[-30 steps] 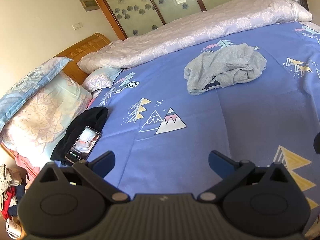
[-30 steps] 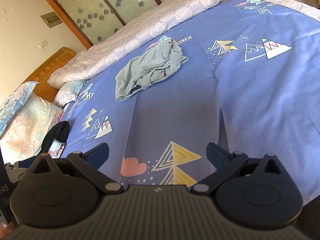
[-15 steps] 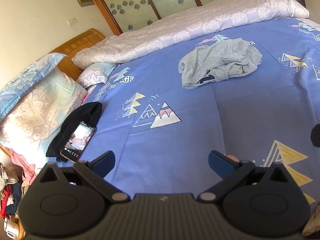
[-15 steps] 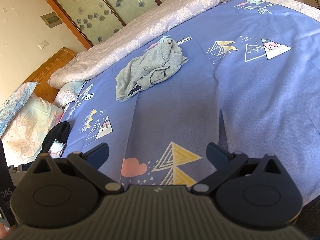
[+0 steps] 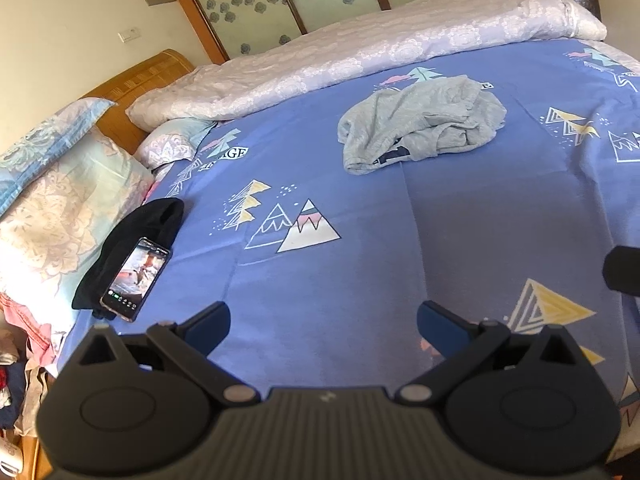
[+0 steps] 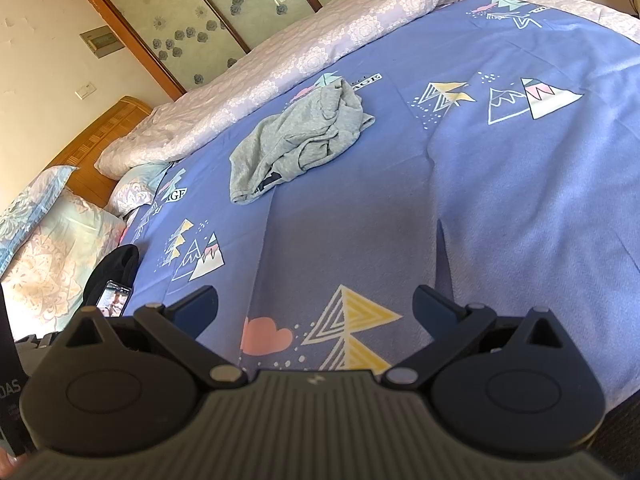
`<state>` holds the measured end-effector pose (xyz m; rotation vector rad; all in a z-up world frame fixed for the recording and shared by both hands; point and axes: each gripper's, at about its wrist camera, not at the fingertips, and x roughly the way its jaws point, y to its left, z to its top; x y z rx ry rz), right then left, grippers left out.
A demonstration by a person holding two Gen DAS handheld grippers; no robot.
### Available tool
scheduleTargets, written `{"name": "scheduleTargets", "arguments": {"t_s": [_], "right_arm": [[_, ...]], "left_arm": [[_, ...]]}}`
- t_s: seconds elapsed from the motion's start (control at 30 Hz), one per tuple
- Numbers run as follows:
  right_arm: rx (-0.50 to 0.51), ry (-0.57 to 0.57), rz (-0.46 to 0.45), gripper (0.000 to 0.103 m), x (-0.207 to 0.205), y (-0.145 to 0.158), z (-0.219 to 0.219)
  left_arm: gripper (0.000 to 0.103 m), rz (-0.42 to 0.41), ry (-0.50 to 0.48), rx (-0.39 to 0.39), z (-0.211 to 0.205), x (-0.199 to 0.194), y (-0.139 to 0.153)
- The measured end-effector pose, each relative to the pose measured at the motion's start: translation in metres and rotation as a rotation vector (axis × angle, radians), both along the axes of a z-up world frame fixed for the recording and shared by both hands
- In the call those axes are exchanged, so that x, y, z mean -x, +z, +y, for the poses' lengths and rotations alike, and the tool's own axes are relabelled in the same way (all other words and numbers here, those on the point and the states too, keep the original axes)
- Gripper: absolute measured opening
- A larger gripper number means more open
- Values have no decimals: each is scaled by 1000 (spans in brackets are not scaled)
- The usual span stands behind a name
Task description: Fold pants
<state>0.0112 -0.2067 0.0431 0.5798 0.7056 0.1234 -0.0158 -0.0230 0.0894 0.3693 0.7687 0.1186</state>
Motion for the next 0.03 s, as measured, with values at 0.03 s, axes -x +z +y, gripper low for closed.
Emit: {"name": "scheduleTargets", "arguments": {"t_s": [0.03], "right_arm": [[0, 0, 1, 103, 0, 0, -1]], "left_arm": [[103, -1, -2, 1, 0, 0, 0]]}}
